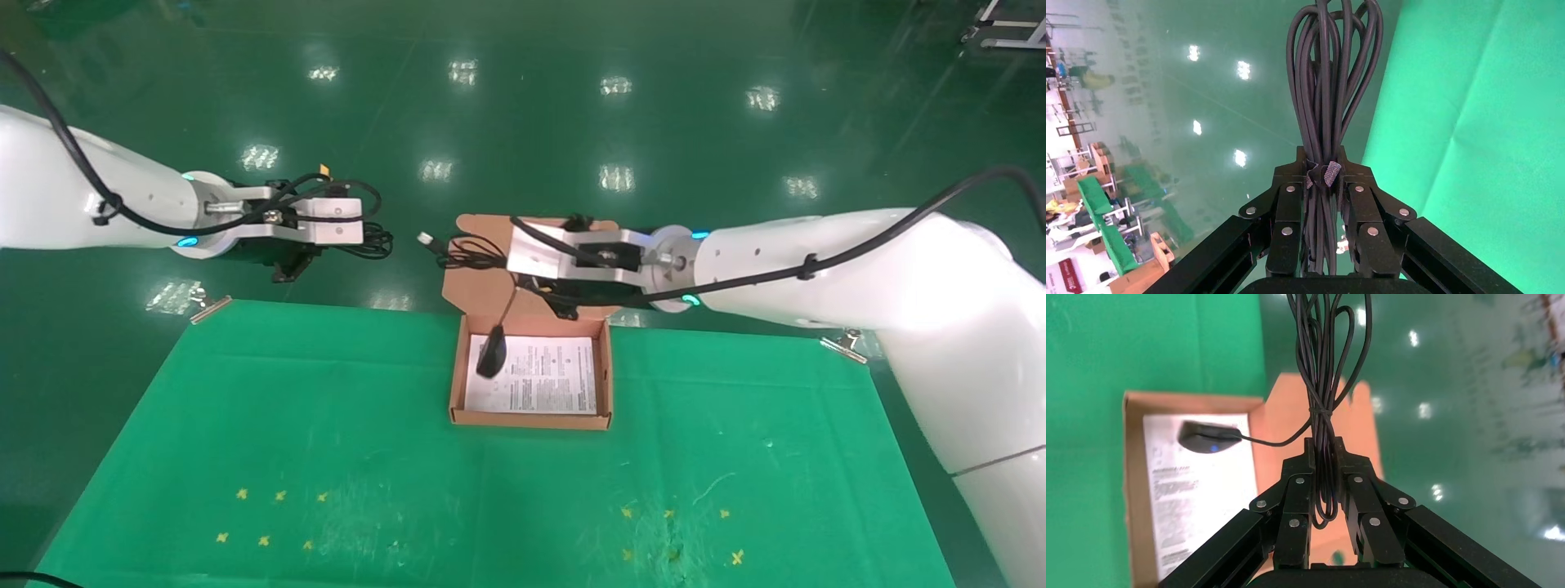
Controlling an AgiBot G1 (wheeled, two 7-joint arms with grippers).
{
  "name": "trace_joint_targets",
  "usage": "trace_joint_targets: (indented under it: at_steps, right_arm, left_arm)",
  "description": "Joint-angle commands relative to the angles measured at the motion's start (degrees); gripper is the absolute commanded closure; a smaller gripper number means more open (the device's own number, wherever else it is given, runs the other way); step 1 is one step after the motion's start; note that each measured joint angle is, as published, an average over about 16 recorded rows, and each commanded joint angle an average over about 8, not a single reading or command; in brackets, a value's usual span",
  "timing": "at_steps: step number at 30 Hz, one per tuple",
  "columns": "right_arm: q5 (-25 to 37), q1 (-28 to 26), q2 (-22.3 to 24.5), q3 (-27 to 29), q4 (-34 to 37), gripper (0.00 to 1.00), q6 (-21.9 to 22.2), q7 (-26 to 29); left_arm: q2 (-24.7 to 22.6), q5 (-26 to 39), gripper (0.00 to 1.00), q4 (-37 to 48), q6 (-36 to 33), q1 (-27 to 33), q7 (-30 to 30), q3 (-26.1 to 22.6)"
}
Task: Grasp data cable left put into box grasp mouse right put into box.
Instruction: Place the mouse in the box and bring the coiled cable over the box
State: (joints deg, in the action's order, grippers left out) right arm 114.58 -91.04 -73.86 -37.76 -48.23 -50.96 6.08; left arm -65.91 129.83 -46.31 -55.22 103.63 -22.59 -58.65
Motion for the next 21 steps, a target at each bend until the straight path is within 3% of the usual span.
trace_joint_targets:
  at_steps: [1, 13, 14, 21]
  right_arm:
    - [0.33, 0.22, -0.24, -0.1, 1.35, 1.0, 0.19, 0.65]
    - [1.11, 0.48, -2.78, -1.26, 10.91, 1.0, 2.08, 1.49]
    - [0.84, 0.39, -3.0, -1.39, 11.51, 0.94, 2.22, 1.49]
    - [-0.47, -0.42, -3.83, -2.91, 14.16, 0.07, 2.59, 1.41]
  left_arm:
    - [0.09, 0.13, 1.0, -0.31, -0.08, -0.06, -0.25, -0.02]
    - [0.29, 0.42, 1.0, -0.98, -0.25, -0.2, -0.78, -0.07]
    - [0.3, 0.43, 1.0, -1.01, -0.26, -0.21, -0.81, -0.07]
    - [0.34, 0.45, 1.0, -1.14, -0.3, -0.23, -0.88, -0.07]
